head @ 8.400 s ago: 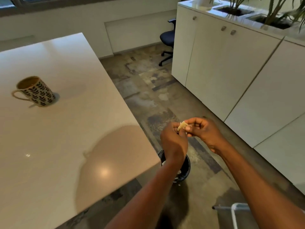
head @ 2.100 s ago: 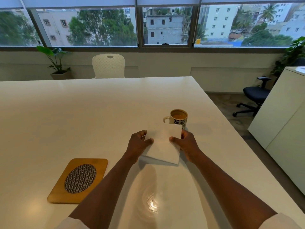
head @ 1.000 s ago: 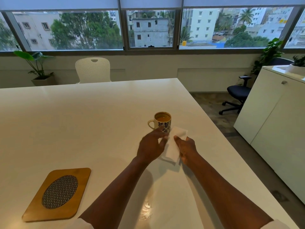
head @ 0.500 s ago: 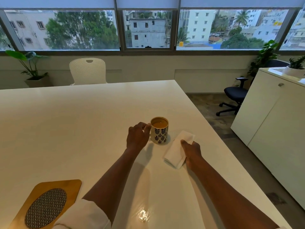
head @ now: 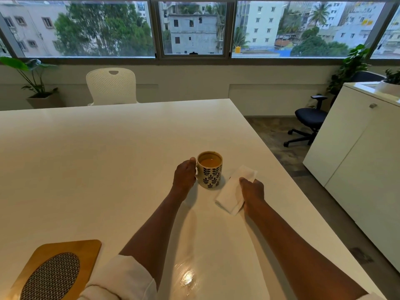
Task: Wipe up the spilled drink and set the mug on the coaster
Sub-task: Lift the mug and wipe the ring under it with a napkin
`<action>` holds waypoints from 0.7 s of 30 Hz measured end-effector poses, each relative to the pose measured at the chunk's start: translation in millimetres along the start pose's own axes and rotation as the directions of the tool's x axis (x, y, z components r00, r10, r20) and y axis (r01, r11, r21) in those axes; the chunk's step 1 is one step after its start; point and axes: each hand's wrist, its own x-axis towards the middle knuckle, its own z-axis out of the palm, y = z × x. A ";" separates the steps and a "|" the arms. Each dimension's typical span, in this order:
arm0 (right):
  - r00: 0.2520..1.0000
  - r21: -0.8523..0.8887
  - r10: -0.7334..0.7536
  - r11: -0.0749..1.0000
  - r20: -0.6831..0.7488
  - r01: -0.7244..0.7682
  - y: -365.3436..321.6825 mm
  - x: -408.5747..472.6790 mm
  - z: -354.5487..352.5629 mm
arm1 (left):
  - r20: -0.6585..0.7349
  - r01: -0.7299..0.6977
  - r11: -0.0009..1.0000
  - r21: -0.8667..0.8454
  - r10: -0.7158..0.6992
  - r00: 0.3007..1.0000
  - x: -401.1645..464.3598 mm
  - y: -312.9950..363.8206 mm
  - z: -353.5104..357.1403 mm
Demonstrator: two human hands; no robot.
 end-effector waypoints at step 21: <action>0.974 0.585 0.091 0.786 0.209 -0.199 -14.3 -30.3 22.8 | 0.032 0.031 0.994 -0.109 -0.027 0.999 -13.1 64.2 -7.9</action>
